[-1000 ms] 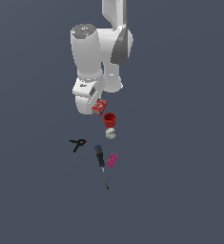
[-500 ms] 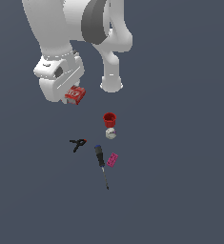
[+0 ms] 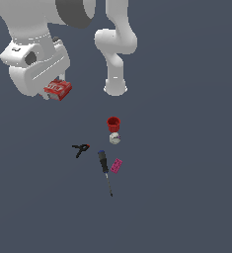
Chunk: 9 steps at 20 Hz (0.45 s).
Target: Pick up a designated object from a clutter of objects.
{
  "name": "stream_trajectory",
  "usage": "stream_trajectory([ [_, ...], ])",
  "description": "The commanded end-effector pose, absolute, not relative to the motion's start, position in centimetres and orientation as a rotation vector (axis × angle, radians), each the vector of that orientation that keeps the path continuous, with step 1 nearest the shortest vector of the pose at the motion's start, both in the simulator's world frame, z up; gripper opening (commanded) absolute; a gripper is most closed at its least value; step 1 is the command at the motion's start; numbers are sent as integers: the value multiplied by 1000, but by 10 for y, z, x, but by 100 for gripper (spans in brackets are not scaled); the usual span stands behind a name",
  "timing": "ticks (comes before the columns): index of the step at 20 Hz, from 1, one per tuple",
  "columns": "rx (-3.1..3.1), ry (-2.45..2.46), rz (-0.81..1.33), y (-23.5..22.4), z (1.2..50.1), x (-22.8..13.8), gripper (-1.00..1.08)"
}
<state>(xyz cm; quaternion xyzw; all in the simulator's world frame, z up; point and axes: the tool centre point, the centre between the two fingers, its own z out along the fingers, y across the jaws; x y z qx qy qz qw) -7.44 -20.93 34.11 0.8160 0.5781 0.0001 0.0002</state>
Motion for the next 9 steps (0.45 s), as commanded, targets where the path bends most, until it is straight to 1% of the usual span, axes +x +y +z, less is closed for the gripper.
stream_trajectory([
  [1,2563,1817,-1,-216,348,-72,-100],
  [9,2563,1817,-1,-223,355,-68,-100],
])
